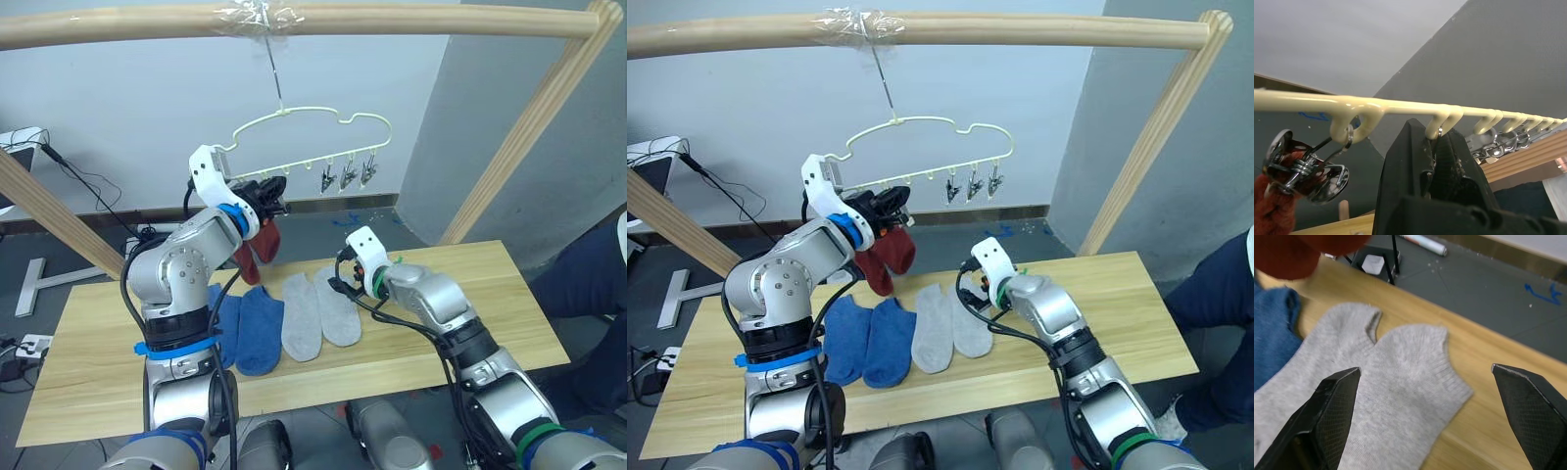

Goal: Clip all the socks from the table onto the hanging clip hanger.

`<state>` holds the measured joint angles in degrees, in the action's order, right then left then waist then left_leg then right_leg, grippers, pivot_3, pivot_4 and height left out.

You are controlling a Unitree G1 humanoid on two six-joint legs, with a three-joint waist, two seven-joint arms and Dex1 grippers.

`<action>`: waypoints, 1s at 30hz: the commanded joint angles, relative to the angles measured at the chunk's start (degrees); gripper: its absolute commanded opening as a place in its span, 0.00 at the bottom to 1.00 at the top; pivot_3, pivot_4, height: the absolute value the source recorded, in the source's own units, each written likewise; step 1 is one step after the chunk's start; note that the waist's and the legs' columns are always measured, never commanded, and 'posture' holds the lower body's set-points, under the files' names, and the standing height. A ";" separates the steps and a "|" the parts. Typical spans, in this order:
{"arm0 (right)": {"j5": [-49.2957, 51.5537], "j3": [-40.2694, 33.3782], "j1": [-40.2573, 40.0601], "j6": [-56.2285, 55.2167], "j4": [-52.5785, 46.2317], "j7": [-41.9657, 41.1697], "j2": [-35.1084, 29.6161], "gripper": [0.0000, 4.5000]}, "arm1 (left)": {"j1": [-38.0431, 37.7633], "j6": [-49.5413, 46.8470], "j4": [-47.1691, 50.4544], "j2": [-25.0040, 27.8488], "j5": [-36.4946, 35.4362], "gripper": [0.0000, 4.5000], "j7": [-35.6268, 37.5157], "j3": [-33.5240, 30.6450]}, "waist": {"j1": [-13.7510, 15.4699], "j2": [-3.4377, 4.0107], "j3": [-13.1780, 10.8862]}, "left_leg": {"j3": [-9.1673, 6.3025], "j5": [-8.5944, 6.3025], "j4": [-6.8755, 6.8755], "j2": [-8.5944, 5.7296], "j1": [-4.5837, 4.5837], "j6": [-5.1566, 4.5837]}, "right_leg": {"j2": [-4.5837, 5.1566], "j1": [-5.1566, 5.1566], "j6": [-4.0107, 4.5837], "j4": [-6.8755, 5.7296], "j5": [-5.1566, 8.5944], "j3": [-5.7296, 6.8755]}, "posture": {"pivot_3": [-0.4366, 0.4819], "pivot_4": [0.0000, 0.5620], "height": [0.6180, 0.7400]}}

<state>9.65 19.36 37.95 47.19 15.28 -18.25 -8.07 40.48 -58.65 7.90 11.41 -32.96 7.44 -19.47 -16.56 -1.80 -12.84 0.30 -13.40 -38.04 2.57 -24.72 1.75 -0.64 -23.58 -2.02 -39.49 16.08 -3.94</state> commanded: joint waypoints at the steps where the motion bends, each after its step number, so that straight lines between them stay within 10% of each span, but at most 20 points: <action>1: -2.67 -0.18 2.52 -5.17 5.25 0.08 2.22 1.00 | 2.85 0.69 3.16 0.89 -2.20 0.04 0.07 -0.77 | -0.08 0.00 0.00 | 0.00 0.00 0.00 -0.01 0.00 0.00 | 0.00 0.00 0.00 -0.01 0.00 0.00 | 0.10 0.34 1.00; 30: -9.67 -4.87 9.14 -13.37 31.68 -1.14 11.72 1.00 | 2.41 0.04 4.10 2.08 -2.07 0.04 -1.66 -0.14 | -0.65 0.00 0.00 | -0.11 0.03 -0.02 -0.04 0.02 0.04 | 0.15 0.01 0.01 -0.17 -0.01 0.13 | 0.14 0.35 1.00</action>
<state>0.78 14.62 46.68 34.33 46.02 -18.84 3.39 40.62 -59.54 7.96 12.79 -33.41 5.59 -19.42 -17.20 -1.80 -12.84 0.18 -13.37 -38.06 2.53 -24.70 1.80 -0.49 -23.57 -2.02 -39.66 16.07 -3.80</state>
